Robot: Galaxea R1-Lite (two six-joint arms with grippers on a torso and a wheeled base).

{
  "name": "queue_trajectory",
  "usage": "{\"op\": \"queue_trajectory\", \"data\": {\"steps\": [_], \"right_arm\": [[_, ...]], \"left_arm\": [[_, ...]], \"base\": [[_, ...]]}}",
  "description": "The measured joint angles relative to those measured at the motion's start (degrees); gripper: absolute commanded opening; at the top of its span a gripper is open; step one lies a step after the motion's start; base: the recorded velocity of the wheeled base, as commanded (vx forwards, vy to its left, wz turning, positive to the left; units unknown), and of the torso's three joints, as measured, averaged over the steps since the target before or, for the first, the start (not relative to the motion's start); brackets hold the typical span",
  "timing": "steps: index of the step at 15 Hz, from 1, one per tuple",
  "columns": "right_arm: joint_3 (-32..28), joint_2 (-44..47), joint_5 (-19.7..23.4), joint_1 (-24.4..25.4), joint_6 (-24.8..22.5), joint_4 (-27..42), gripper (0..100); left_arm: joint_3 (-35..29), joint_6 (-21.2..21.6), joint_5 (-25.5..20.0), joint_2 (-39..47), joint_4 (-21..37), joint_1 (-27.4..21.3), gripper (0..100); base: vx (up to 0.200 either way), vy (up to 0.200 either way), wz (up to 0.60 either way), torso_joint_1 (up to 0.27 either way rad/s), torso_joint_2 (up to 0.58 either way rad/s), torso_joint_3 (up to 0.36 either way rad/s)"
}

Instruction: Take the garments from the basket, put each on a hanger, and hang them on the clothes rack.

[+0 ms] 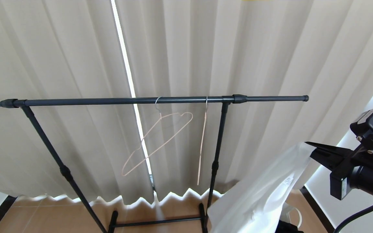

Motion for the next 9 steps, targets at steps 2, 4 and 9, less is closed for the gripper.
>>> {"op": "queue_trajectory", "data": {"steps": [2,4,9], "right_arm": [[0.0,-0.1,0.0,-0.1,0.0,0.1,0],[-0.1,-0.3,0.0,0.0,0.0,0.0,0],[0.0,-0.5,0.0,0.0,0.0,0.0,0]], "left_arm": [[0.0,0.1,0.0,0.0,-0.1,0.1,100],[0.0,0.1,0.0,0.0,0.0,0.0,100],[0.0,0.1,0.0,0.0,0.0,0.0,100]], "base": [[0.000,0.200,0.00,-0.017,-0.01,0.002],[0.000,0.200,0.00,0.007,0.00,0.000],[-0.160,0.080,0.00,0.009,0.00,0.003]]}}
